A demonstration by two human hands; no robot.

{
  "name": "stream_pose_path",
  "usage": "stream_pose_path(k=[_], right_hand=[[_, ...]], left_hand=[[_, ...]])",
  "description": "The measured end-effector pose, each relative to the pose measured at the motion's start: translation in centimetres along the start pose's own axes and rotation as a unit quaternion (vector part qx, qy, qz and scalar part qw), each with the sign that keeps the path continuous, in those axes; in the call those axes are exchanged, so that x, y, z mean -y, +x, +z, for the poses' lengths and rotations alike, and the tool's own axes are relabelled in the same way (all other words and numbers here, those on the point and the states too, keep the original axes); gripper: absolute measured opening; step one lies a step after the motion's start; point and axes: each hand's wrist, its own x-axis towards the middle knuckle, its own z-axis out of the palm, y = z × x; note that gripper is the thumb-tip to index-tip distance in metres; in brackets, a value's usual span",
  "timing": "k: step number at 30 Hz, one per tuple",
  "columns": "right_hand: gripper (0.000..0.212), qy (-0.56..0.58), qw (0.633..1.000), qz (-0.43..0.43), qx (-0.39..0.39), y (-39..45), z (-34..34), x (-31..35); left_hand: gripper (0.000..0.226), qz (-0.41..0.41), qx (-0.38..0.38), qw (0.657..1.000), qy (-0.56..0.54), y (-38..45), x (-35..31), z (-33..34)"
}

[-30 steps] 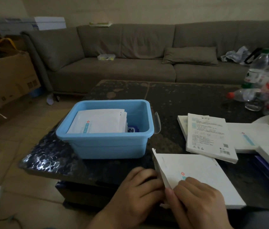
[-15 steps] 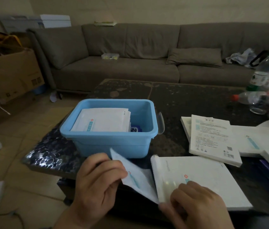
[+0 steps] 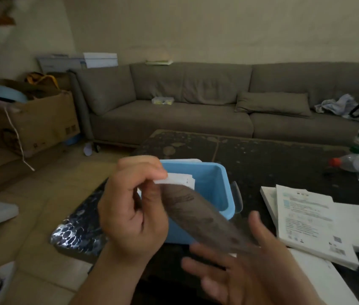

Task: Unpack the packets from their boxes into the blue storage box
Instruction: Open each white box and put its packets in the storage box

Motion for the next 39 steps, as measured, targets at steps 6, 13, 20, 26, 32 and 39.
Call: stream_pose_path(k=[6,13,20,26,32,39], right_hand=[[0.038,-0.198,0.96,-0.196,0.005,0.2,2.8,3.8],[0.041,-0.509,0.757,-0.387,-0.134,6.2,6.0,8.3],[0.043,-0.635,0.665,-0.365,-0.145,11.5,4.8,7.1],[0.046,-0.773,0.51,-0.351,-0.14,11.2,5.3,6.2],[0.059,-0.811,0.498,-0.285,-0.114,11.8,5.6,5.6],[0.046,-0.359,0.918,-0.031,-0.168,12.3,5.9,7.2]], left_hand=[[0.007,0.107,-0.011,0.992,0.062,1.1,1.2,-2.1],[0.018,-0.071,0.153,0.965,0.201,-0.5,7.5,-6.7],[0.039,-0.22,0.287,0.907,0.214,-1.8,9.5,-8.8],[0.022,-0.316,0.323,0.864,0.22,-1.8,9.4,-7.8],[0.049,-0.36,0.469,0.761,0.268,-0.5,8.4,-5.4],[0.072,-0.367,0.519,0.707,0.31,0.5,8.2,-4.6]])
